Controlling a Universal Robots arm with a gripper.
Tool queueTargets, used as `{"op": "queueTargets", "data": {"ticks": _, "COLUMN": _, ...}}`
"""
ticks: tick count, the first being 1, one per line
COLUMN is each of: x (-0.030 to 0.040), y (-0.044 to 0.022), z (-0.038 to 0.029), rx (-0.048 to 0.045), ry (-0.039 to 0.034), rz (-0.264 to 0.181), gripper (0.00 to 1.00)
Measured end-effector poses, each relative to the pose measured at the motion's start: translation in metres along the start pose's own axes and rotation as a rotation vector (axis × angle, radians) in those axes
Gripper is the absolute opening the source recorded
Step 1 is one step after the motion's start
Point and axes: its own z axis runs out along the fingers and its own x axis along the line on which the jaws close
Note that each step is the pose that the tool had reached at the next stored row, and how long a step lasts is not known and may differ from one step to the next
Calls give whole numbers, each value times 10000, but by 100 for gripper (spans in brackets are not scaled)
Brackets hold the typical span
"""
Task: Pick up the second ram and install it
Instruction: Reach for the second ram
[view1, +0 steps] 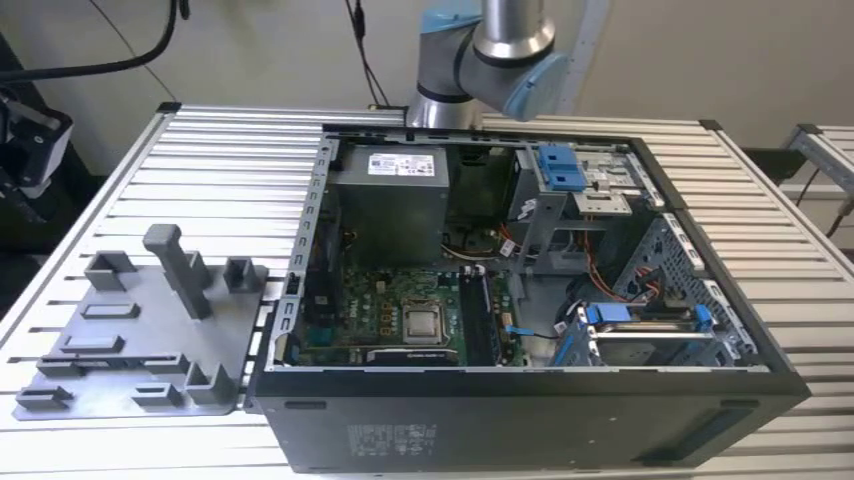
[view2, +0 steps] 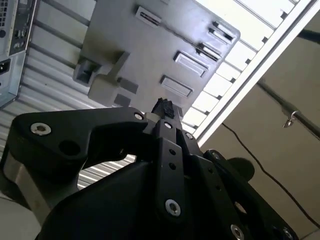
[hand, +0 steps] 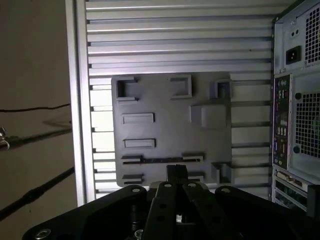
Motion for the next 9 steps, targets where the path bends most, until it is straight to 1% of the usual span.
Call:
{"op": "queueTargets", "data": {"ticks": 2, "x": 18, "y": -15, "z": 7, "rx": -1, "ry": -2, "rz": 1, "gripper": 11}}
{"op": "queueTargets", "data": {"ticks": 9, "x": 53, "y": -20, "z": 17, "rx": -1, "ry": -1, "rz": 0, "gripper": 11}}
